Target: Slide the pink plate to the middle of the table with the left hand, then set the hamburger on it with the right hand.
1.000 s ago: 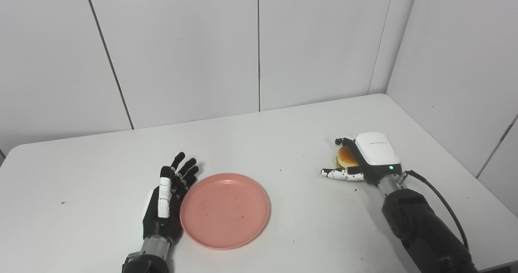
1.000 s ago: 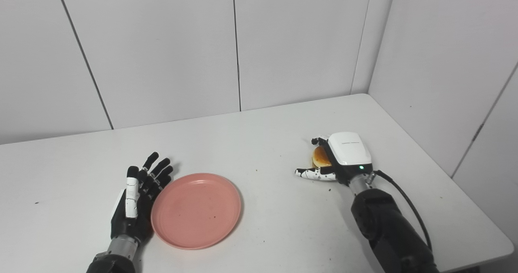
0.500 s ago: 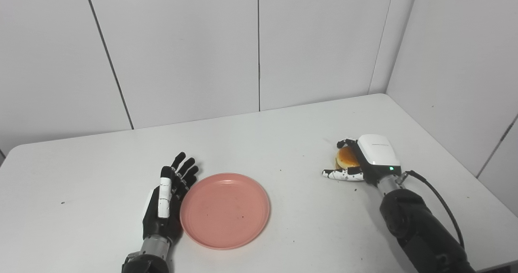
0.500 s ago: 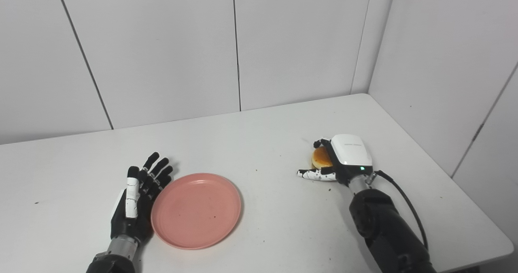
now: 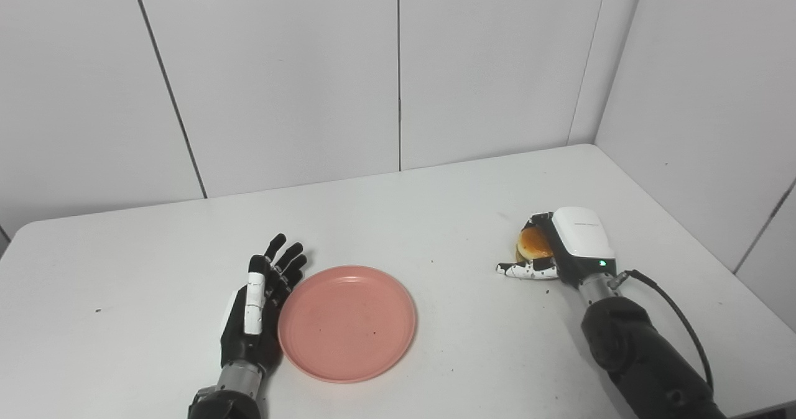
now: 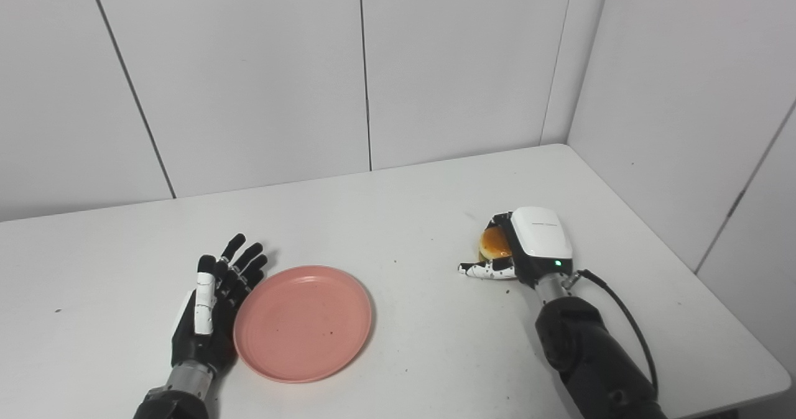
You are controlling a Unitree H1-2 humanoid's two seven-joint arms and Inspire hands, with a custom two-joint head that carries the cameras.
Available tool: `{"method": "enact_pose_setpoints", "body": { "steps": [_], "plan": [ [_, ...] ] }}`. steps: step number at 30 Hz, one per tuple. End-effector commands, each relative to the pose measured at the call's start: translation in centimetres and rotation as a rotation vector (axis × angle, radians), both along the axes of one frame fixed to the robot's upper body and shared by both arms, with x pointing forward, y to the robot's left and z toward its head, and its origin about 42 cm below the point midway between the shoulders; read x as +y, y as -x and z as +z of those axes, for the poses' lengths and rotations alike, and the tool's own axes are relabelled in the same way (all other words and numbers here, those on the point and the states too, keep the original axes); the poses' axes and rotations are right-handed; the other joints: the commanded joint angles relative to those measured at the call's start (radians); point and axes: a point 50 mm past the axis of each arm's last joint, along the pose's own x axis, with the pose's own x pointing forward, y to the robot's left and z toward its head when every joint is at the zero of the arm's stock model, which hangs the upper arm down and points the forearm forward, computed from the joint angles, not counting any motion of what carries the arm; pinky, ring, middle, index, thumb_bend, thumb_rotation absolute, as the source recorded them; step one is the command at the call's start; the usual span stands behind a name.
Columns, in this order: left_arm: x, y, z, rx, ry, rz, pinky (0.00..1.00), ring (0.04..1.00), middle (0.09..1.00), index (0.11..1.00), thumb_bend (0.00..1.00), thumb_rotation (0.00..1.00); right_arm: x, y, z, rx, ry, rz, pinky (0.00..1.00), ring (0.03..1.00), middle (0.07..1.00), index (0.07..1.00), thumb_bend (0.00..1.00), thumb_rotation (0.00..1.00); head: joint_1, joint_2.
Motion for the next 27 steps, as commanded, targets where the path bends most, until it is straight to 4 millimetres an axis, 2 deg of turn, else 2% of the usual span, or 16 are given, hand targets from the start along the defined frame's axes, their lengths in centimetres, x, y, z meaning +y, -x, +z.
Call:
{"method": "enact_pose_setpoints", "body": {
  "steps": [1, 6, 11, 19, 27],
  "plan": [
    [-0.1, 0.7, -1.6, 0.083, -0.015, -0.018, 0.97, 0.895, 0.868, 0.902, 0.89, 0.84, -0.8, -1.2, 2.1, -0.08, 0.034, 0.019, 0.22, 0.266, 0.342, 0.452, 0.54, 0.17, 0.001, 0.001],
    [-0.1, 0.7, -1.5, 0.08, -0.018, -0.018, 0.96, 0.897, 0.869, 0.907, 0.9, 0.84, -0.1, -1.2, 3.0, -0.13, 0.03, 0.059, 0.2, 0.25, 0.334, 0.473, 0.51, 0.14, 0.007, 0.001],
    [-0.2, 0.6, -1.4, 0.078, -0.017, -0.021, 0.96, 0.895, 0.865, 0.899, 0.89, 0.84, 1.3, -0.9, 5.0, -0.169, 0.042, 0.11, 0.19, 0.244, 0.341, 0.474, 0.51, 0.14, 0.012, 0.002],
    [-0.9, 0.7, -1.4, 0.076, -0.023, -0.021, 0.94, 0.888, 0.851, 0.891, 0.89, 0.84, 5.7, 0.2, 10.5, -0.299, 0.011, 0.283, 0.18, 0.237, 0.345, 0.473, 0.51, 0.14, 0.057, 0.011],
    [-2.1, 1.0, -1.7, 0.074, -0.052, -0.02, 0.92, 0.875, 0.852, 0.879, 0.91, 0.86, 8.0, 1.4, 12.7, -0.348, -0.025, 0.366, 0.19, 0.248, 0.348, 0.473, 0.51, 0.14, 0.113, 0.012]
  ]
}}
